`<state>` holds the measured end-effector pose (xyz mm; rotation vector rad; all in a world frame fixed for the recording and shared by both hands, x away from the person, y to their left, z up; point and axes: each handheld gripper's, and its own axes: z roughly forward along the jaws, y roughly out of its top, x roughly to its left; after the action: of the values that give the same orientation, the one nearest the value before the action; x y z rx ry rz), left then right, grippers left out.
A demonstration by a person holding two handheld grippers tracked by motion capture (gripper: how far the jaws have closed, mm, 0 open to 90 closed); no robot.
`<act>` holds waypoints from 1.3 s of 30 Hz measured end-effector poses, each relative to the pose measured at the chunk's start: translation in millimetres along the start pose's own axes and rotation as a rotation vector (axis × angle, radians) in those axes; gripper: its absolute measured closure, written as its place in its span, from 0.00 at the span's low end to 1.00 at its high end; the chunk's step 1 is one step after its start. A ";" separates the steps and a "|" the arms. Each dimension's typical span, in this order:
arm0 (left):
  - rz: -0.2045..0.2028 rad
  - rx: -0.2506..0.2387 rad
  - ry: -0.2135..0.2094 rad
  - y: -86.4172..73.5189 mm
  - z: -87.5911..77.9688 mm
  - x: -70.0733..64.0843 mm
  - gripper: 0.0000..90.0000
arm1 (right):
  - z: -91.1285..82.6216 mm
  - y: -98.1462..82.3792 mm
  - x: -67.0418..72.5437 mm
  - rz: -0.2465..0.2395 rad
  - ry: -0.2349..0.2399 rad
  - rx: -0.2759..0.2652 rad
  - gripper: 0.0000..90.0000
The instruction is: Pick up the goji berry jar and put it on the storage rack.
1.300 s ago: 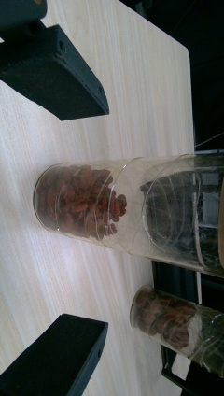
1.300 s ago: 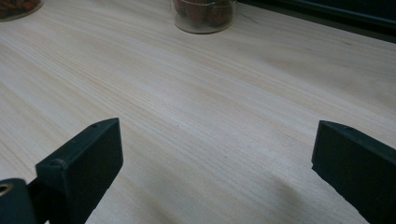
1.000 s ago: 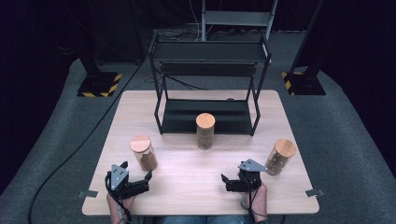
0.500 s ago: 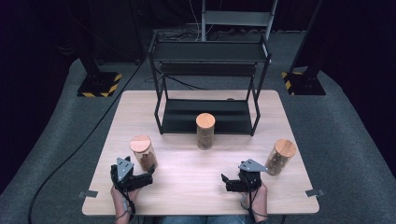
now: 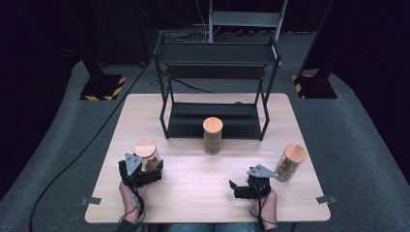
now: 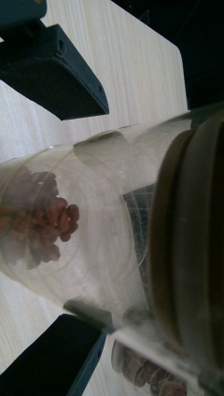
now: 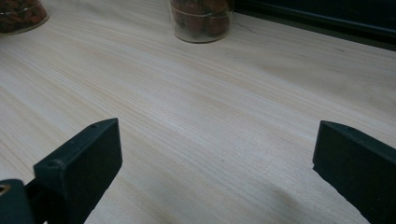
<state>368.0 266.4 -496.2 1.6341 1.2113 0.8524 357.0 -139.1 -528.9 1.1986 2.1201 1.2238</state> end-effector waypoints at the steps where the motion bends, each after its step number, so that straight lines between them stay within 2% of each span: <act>1: -0.006 -0.001 0.002 0.2 0.7 1.4 0.00 | -0.2 -0.1 -0.1 0.001 0.000 -0.002 0.00; 5: -0.020 0.001 0.003 -0.6 3.4 4.1 0.00 | -0.8 -0.4 -0.5 0.007 0.001 -0.009 0.00; 10: -0.014 -0.001 0.003 -1.0 5.5 4.3 0.00 | -0.2 -0.2 0.0 0.001 -0.001 -0.002 0.00; 13: -0.029 -0.005 -0.002 0.2 7.2 6.5 0.00 | -0.1 -0.1 0.1 0.001 -0.004 -0.002 0.00; 25: -0.032 -0.005 -0.012 -2.3 11.1 5.7 0.00 | 0.0 0.0 0.5 0.001 -0.008 -0.002 0.00; 35: -0.045 -0.003 0.006 -4.0 13.1 4.7 0.00 | -0.3 -0.2 0.6 0.001 -0.014 -0.005 0.00; 36: -0.043 -0.005 0.013 -4.5 12.7 4.1 0.09 | -0.6 -0.3 0.6 0.003 -0.016 -0.008 0.00; 38: -0.046 -0.001 -0.016 -5.4 13.4 4.5 0.14 | -0.8 -0.4 0.3 0.004 -0.017 -0.010 0.00; 39: -0.045 0.002 -0.016 -5.9 13.9 4.3 0.15 | -0.8 -0.4 0.3 0.005 -0.018 -0.011 0.00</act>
<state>379.8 267.6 -506.6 1.6068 1.2339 0.8088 356.1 -139.3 -528.8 1.2064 2.0966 1.2205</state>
